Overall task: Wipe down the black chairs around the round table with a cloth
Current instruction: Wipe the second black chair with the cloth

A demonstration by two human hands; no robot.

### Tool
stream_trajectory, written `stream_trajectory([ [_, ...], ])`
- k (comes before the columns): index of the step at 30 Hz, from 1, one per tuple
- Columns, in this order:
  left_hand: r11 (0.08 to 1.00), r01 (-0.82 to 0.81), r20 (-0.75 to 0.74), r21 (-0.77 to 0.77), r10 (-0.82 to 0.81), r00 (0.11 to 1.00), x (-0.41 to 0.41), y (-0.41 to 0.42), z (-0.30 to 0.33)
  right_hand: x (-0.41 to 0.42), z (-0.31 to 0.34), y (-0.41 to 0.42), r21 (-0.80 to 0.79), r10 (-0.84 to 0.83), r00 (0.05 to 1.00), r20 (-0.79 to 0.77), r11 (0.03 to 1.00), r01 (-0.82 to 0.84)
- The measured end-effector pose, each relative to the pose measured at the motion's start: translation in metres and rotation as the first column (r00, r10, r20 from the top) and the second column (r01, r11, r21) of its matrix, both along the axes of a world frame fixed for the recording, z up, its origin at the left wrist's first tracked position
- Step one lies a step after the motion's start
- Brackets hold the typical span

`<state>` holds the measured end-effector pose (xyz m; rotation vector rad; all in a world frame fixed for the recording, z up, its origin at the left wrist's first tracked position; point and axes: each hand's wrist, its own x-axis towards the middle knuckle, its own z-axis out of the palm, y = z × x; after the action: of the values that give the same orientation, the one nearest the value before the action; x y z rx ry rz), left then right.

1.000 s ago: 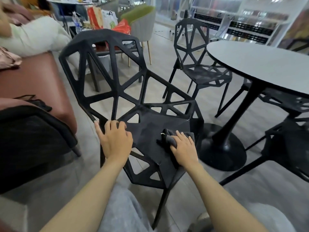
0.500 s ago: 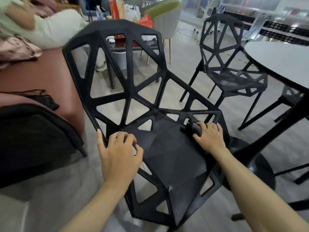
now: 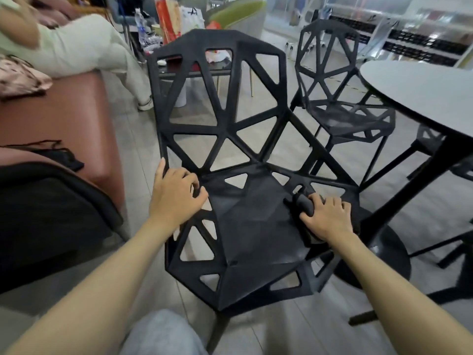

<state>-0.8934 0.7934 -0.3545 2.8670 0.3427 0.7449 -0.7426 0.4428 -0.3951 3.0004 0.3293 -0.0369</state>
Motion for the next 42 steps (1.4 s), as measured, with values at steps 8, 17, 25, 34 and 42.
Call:
stream_trajectory([
  [8,0.965,0.235,-0.009,0.117,-0.235,0.972,0.068,0.037,-0.004,-0.057,0.010,-0.010,-0.158,-0.127,0.991,-0.040,0.980,0.119],
  [17,0.924,0.377,-0.335,0.061,-0.337,0.880,0.079,0.028,0.007,-0.138,0.010,0.026,-0.201,-0.252,0.964,-0.086,0.952,0.231],
  [25,0.908,0.223,-0.431,-0.356,-0.371,0.822,-0.003,-0.133,-0.001,-0.223,0.009,0.010,-0.041,-0.122,0.990,-0.071,0.992,0.119],
  [34,0.912,0.186,-0.455,-0.365,-0.349,0.819,-0.041,-0.169,0.010,-0.232,-0.009,-0.056,0.035,0.273,0.932,0.238,0.957,-0.289],
  [42,0.906,0.207,-0.648,-0.369,-0.410,0.642,-0.019,-0.159,0.024,-0.213,-0.006,-0.027,0.356,0.084,0.973,0.216,0.921,-0.158],
])
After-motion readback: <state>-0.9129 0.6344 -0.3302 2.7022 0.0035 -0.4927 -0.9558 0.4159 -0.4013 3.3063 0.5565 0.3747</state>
